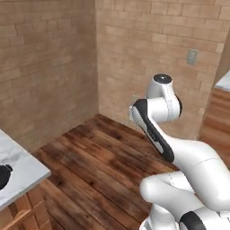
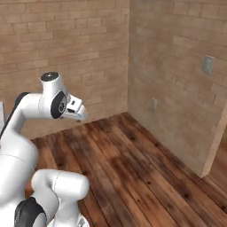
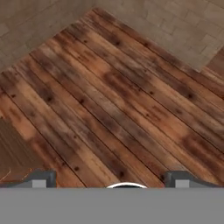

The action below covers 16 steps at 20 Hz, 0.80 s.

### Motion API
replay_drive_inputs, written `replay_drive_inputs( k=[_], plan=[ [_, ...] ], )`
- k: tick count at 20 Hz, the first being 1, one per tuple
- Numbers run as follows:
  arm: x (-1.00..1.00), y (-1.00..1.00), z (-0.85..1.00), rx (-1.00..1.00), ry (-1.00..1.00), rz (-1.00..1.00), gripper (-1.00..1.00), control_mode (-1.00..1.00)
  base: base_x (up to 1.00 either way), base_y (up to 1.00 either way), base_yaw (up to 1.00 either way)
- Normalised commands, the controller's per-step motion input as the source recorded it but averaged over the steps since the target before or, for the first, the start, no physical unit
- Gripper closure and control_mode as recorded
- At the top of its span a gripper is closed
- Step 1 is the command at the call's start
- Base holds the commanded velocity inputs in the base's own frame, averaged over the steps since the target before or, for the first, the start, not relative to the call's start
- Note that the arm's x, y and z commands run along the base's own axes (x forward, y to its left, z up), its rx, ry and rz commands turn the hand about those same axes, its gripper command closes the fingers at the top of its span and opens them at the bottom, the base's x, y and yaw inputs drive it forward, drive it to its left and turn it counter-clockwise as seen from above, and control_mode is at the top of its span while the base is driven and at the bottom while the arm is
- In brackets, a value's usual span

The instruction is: Grab the lemon wedge and onion from the fridge, place them in the blender, close the lid, and turn on the blender to create a marinade.

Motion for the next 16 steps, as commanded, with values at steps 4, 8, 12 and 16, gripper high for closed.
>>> replay_drive_inputs(
  k=[4,8,12,16],
  plan=[
    [0.0,0.0,0.0,0.0,0.0,0.0,-1.0,1.0,0.0,-0.22,-0.85],
    [0.0,0.0,0.0,0.0,0.0,0.0,-1.0,1.0,0.0,-0.22,-0.84],
    [0.0,0.0,0.0,0.0,0.0,0.0,-1.0,1.0,0.03,-0.34,-0.78],
    [0.0,0.0,0.0,0.0,0.0,0.0,-1.0,1.0,0.16,-0.41,-0.73]
  ],
)
